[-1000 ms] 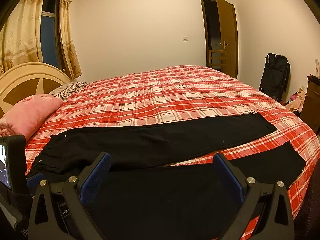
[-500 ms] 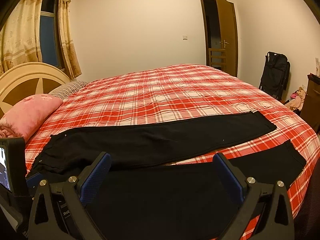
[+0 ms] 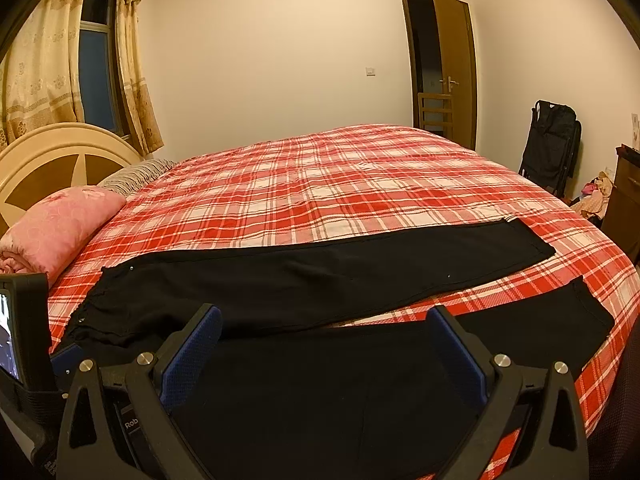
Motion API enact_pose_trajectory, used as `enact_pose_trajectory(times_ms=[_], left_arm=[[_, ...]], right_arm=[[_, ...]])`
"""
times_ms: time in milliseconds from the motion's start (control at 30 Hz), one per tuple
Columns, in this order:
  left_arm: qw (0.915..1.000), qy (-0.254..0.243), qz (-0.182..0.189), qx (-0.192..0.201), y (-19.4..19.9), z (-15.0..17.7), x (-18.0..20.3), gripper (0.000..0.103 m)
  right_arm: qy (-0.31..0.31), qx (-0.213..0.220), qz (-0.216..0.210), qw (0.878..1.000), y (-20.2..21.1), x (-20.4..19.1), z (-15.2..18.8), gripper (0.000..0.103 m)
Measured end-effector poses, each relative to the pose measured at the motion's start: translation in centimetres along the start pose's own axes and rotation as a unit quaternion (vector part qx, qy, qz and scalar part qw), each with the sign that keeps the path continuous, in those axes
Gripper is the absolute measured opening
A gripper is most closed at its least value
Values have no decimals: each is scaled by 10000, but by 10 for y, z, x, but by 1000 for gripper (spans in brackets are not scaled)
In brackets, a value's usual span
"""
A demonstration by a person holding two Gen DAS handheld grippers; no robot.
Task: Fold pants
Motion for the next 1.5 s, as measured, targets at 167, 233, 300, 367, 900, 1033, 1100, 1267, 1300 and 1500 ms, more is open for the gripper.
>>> enact_pose_trajectory(times_ms=[167, 233, 300, 367, 900, 1033, 1100, 1267, 1300, 1500], left_arm=[[10000, -3, 0, -8, 0, 1, -1, 101], [10000, 6, -3, -8, 0, 1, -2, 101], [10000, 5, -1, -8, 0, 1, -1, 101], [10000, 8, -1, -8, 0, 1, -2, 101], [10000, 18, 16, -29, -1, 3, -1, 101], [10000, 20, 20, -33, -1, 4, -1, 101], [10000, 25, 27, -37, -1, 4, -1, 101], [10000, 21, 24, -45, -1, 4, 0, 101], [10000, 18, 26, -51, -1, 4, 1, 101], [9998, 13, 111, -185, -10, 7, 5, 101]], right_arm=[[12, -3, 1, 10000, 0, -1, 1, 102], [9, -5, 0, 10000, 0, -1, 1, 102], [1, -13, 2, 10000, 0, -1, 2, 102], [-2, -16, -1, 10000, 0, 0, 2, 102], [-14, -42, 4, 10000, -1, 0, 3, 102], [-11, -45, 5, 10000, -1, 1, 3, 102], [-13, -48, 4, 10000, -1, 1, 4, 102], [-9, -74, 13, 10000, -3, 1, 5, 102], [-5, -85, 15, 10000, -4, 1, 5, 102], [101, -433, 52, 9990, -27, 3, 16, 102]])
Point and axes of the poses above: each gripper's, at about its wrist camera, not at the fingertips, and y roughly against the way its jaws point, x to its right, z to its underside, the point moved 10 cm from there along -y, roughly the way its jaws point, and after that the axes turned 4 degrees about -y, right-handed, at the moved point
